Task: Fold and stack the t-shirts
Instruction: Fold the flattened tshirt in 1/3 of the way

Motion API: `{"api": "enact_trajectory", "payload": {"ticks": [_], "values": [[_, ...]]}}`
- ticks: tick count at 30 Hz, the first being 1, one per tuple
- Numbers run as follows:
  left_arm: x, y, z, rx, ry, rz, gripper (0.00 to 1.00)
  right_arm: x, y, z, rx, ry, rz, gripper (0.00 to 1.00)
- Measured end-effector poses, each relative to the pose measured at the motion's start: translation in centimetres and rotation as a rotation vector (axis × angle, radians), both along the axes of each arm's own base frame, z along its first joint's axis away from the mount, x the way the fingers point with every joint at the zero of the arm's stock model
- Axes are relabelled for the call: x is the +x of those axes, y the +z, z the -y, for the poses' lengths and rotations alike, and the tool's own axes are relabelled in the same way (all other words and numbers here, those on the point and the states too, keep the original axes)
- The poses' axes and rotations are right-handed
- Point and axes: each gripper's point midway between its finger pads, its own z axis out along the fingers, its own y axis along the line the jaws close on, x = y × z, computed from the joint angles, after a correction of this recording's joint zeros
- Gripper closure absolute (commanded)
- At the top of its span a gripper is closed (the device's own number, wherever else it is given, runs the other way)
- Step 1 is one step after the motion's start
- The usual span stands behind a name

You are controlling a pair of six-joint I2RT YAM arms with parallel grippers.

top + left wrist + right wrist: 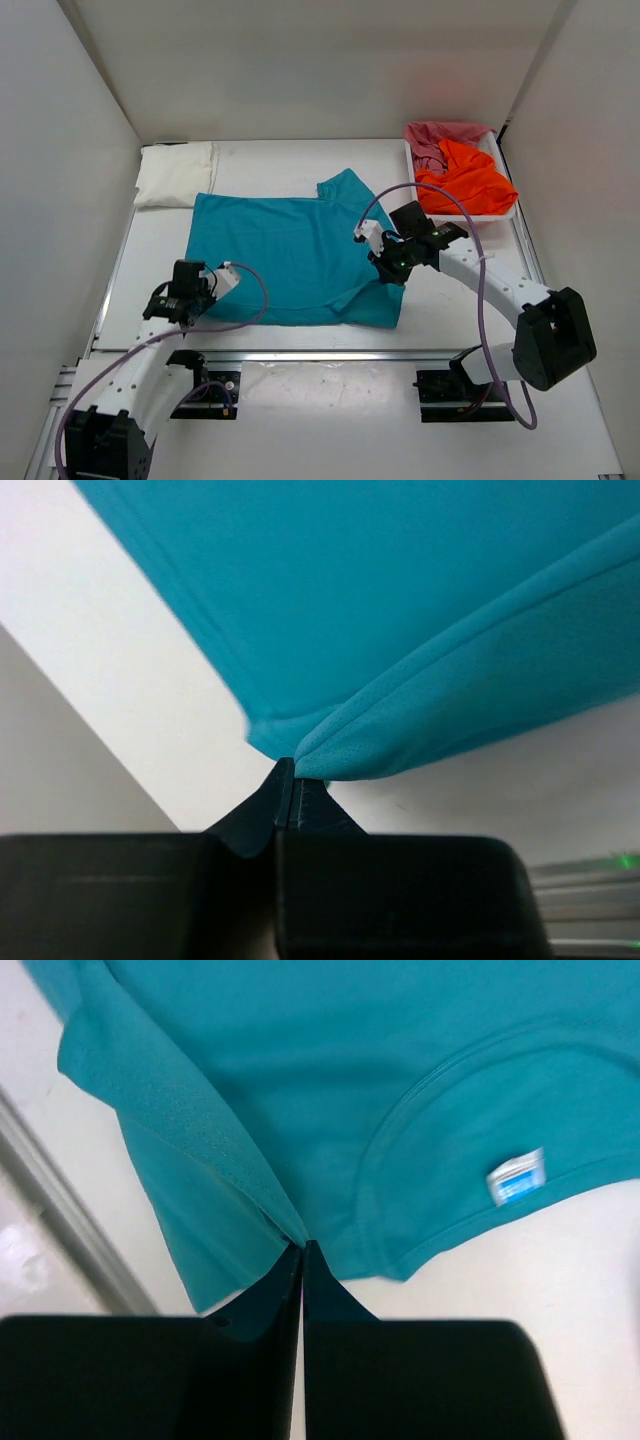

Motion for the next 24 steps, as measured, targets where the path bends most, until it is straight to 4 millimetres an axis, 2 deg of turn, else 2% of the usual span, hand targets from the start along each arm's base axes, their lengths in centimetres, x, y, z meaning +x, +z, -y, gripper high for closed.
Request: {"api": "enact_trajectory", "payload": {"ticks": [4, 7, 15, 21, 24], "values": [[3.1, 1.8, 0.4, -0.029, 0.039, 0.046, 1.0, 2.6, 0.5, -0.6, 0.018, -0.003, 0.083, 1.0], [4.7, 2.2, 0.6, -0.05, 0.073, 0.071, 1.0, 4.6, 0.4, -0.3, 0.016, -0.019, 0.133, 0.99], [5.0, 0.8, 0.2, -0.059, 0.16, 0.042, 1.0, 7.9, -0.4, 0.6, -0.016, -0.034, 0.219, 1.0], [5.8, 0.6, -0.2, -0.057, 0.22, 0.056, 1.0, 9.6, -1.4, 0.8, -0.037, -0.037, 0.238, 1.0], [6.9, 0.9, -0.2, -0.059, 0.242, 0.064, 1.0, 10.5, -1.6, 0.9, -0.045, -0.041, 0.253, 1.0]]}}
